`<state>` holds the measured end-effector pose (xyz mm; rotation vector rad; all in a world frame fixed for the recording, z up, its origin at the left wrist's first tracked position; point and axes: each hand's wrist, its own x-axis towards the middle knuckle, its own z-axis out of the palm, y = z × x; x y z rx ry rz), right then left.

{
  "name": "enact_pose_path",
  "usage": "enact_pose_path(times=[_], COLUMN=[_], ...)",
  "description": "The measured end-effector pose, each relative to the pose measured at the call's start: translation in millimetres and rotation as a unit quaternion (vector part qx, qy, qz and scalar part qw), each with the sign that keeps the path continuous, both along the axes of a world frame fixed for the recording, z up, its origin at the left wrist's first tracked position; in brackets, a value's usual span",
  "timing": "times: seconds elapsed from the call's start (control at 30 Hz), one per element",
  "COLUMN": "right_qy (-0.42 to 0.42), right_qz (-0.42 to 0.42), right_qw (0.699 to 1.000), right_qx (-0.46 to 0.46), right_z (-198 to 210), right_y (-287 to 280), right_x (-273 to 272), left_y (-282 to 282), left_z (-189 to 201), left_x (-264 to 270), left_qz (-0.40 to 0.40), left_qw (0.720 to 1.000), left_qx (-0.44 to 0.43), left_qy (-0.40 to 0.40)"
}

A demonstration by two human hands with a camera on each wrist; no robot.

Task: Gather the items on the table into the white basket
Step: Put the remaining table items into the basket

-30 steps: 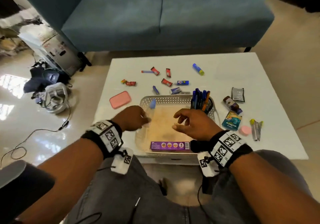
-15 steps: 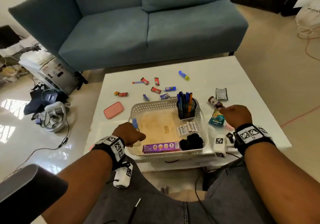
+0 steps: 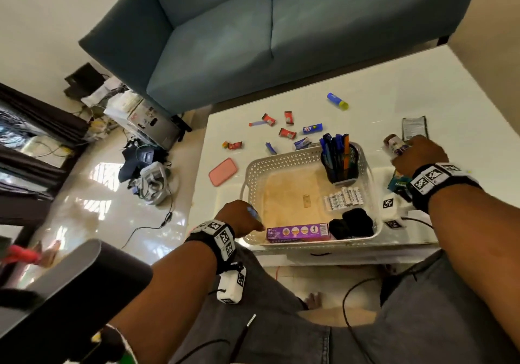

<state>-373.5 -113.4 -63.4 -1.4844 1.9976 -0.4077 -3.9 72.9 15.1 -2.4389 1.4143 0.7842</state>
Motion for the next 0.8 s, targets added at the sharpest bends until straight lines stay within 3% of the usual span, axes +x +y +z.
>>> enact_pose_path(times=[0.1, 0.27, 0.4, 0.6, 0.7, 0.8], right_qy=[0.023, 0.019, -0.004, -0.014, -0.044, -0.089], right_qz=[0.012, -0.016, -0.033, -0.052, -0.007, 0.111], right_qw=[1.0, 1.0, 0.999, 0.983, 0.96, 0.93], right_qx=[-0.001, 0.003, -0.015, -0.177, -0.277, -0.339], right_z=[-4.9, -10.4, 11.0, 65.4, 86.5, 107.5], right_y=[0.0, 2.7, 3.6, 14.2, 32.5, 60.4], right_x=[0.3, -4.3, -1.9, 8.3, 26.2, 58.3], left_y=[0.9, -0.1, -0.8, -2.9, -11.3, -23.2], left_z=[-1.7, -0.2, 5.1, 10.3, 18.6, 29.9], left_x=[-0.7, -3.6, -10.2, -13.4, -15.8, -26.2], left_qz=[0.014, -0.015, -0.055, -0.086, -0.095, -0.102], left_qw=[1.0, 1.0, 0.998, 0.994, 0.993, 0.983], left_qx=[-0.002, 0.013, 0.035, 0.047, -0.021, -0.146], left_qy=[0.021, -0.01, -0.024, -0.048, -0.066, -0.04])
